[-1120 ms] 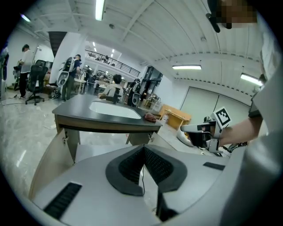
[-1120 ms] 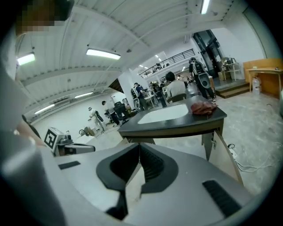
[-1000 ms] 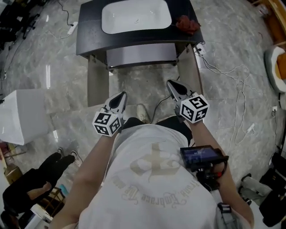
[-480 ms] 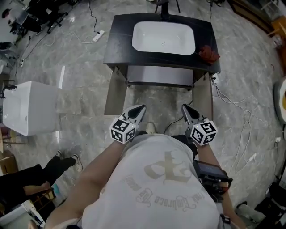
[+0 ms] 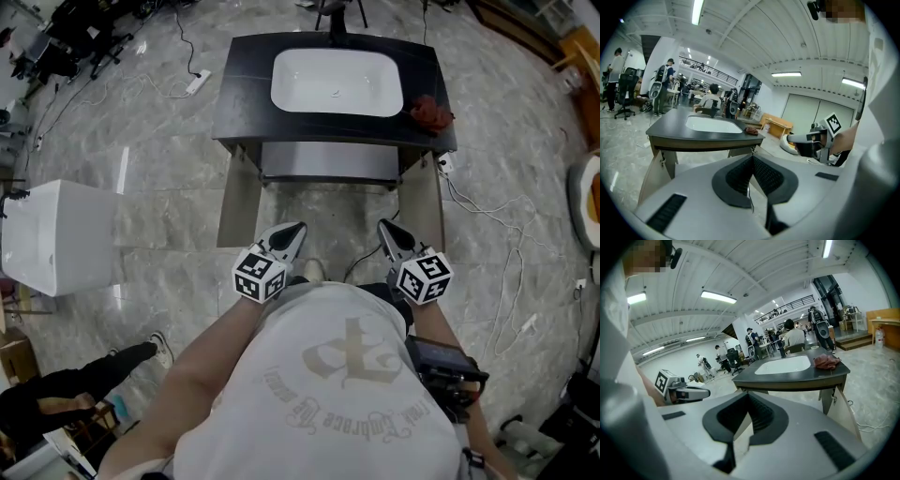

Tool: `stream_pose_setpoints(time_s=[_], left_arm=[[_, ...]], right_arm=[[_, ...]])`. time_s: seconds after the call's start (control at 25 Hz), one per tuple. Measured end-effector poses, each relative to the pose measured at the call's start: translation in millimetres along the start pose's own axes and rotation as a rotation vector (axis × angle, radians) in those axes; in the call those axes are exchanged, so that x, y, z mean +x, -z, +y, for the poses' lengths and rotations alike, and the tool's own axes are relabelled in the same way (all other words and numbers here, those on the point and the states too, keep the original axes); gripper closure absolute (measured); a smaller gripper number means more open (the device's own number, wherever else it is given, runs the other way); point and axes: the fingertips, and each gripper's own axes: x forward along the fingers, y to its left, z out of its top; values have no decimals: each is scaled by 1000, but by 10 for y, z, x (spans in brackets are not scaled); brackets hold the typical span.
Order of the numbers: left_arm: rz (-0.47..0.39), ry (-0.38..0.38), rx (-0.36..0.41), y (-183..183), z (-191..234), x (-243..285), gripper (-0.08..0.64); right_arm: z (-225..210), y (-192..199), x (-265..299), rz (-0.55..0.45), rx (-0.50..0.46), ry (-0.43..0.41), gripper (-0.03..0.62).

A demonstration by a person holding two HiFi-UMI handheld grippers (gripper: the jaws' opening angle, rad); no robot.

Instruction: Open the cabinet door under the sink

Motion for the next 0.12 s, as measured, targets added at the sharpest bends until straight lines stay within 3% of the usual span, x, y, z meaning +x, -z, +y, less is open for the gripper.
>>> stream_pose_setpoints(time_s=[0.12], left_arm=[[-3, 2, -5, 43, 7, -4, 551]], right_arm=[[1, 28, -3, -1, -1, 8, 578]])
